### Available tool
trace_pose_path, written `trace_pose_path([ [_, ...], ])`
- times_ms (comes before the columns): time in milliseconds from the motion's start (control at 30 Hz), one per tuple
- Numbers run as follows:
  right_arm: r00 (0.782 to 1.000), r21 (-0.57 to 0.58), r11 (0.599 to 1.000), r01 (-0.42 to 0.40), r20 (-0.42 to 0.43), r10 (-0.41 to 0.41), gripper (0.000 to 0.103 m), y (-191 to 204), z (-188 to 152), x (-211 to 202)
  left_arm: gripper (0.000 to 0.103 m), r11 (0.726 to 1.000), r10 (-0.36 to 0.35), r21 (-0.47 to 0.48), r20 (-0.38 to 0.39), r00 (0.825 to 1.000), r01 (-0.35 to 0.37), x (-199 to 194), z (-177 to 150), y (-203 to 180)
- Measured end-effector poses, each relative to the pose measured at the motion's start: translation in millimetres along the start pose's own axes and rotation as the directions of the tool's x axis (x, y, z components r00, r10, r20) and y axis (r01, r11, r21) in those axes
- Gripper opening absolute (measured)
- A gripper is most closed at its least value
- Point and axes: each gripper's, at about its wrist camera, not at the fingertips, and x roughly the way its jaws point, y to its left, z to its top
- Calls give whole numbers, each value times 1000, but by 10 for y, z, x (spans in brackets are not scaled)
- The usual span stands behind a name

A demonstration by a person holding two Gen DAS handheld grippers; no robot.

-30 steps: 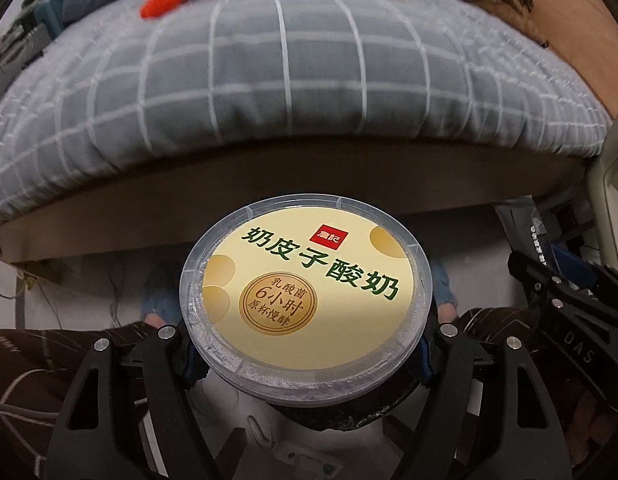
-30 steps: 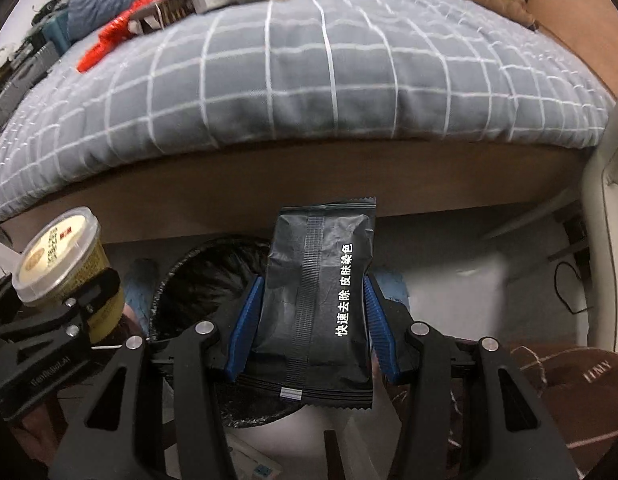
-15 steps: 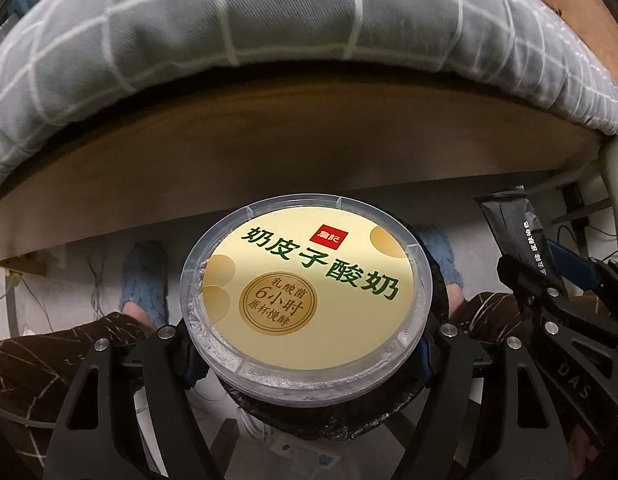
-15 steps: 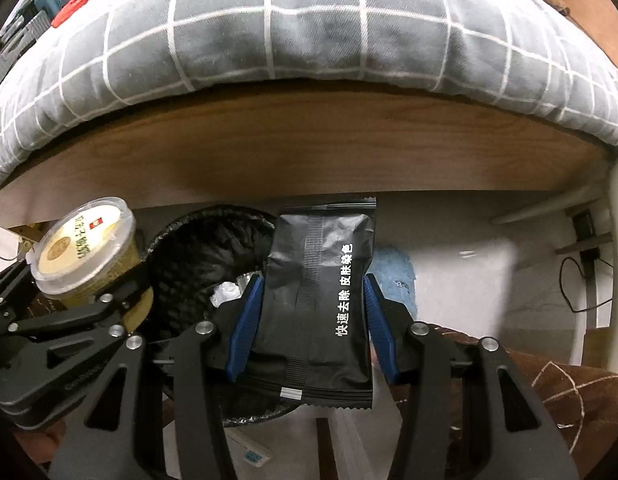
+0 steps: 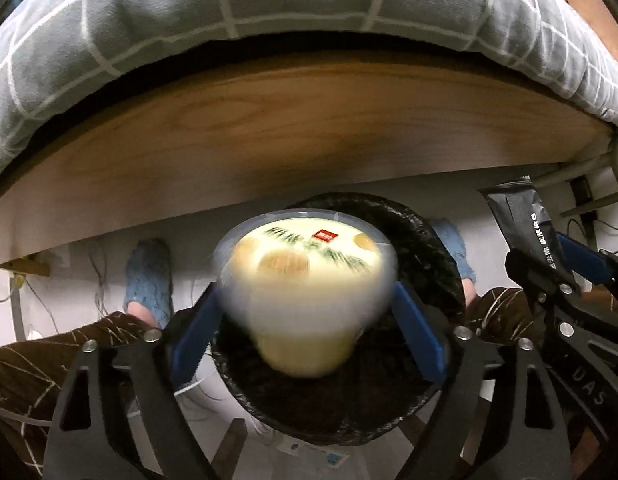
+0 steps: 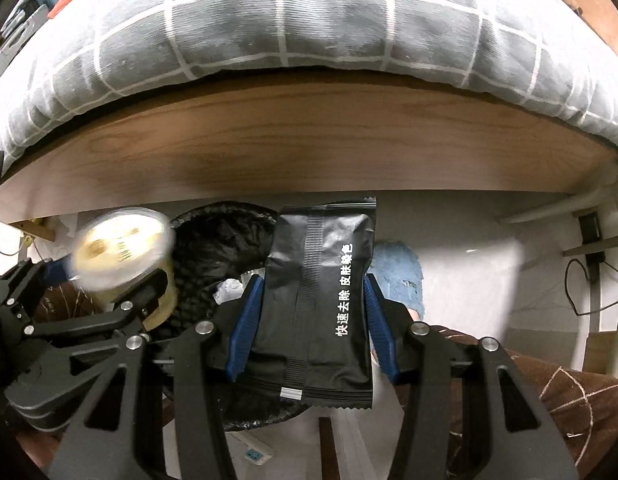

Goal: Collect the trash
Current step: 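Open the left gripper to drop the yogurt cup while the right drops the black sachet, then raise both grippers from the bin back toward the remaining trash on the bed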

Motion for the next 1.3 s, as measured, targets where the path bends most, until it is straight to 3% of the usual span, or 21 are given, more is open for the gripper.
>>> trace_pose_path([
  [400, 997, -49, 996, -71, 14, 72, 48, 373, 21, -20, 96, 998, 13, -62, 51, 999, -10, -248, -19, 459],
  [633, 995, -83, 992, -94, 0, 95, 48, 696, 86, -55, 97, 992, 35, -121, 53, 998, -28, -288, -91, 911],
  [867, 994, -130, 985, -111, -21, 109, 48, 955, 93, -30, 97, 989, 54, -137, 45, 998, -48, -309, -140, 1062],
  [1067, 997, -152, 985, -80, -4, 81, 55, 1007, 109, -69, 97, 989, 64, -134, 43, 997, -57, -286, -135, 1125],
  [1300, 997, -156, 987, -45, 50, 53, 73, 994, 150, -184, 97, 988, 69, -140, 67, 995, -59, -394, -141, 1144],
])
